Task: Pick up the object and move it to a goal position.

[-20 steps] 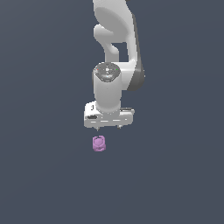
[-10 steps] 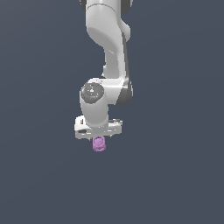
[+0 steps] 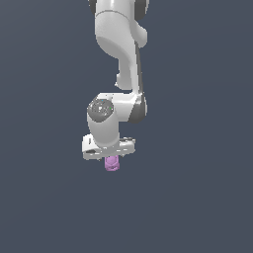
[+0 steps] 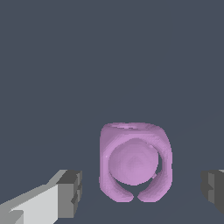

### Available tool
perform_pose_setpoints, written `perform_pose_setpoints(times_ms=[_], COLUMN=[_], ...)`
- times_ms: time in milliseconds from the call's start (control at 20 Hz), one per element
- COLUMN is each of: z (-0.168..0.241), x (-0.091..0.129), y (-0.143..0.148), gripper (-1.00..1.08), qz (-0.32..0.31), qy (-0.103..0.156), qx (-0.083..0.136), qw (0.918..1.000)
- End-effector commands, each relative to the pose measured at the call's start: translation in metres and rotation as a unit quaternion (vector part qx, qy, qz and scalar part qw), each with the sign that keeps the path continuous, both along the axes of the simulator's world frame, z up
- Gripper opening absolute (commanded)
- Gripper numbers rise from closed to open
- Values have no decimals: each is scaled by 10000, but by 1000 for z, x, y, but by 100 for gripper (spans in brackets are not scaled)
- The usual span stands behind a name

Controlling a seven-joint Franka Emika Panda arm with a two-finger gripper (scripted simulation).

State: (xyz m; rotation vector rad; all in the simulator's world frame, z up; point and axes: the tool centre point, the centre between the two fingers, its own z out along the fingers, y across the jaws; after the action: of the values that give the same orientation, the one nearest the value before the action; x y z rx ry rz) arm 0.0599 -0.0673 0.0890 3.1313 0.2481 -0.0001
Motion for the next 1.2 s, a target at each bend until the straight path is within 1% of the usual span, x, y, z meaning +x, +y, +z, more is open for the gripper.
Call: perform_pose_setpoints(times_ms=[0,400,700,750,1150], z=[-5,-43,-49,-49,-49], x=[0,-1,1,1,1], y=[0,0,0,0,0], gripper=[100,100,100,-100,-100], qz=[1,11,13,13,13], qy=[3,0,0,0,0], qx=[0,2,2,2,2], qw=[10000,10000,10000,10000,10000])
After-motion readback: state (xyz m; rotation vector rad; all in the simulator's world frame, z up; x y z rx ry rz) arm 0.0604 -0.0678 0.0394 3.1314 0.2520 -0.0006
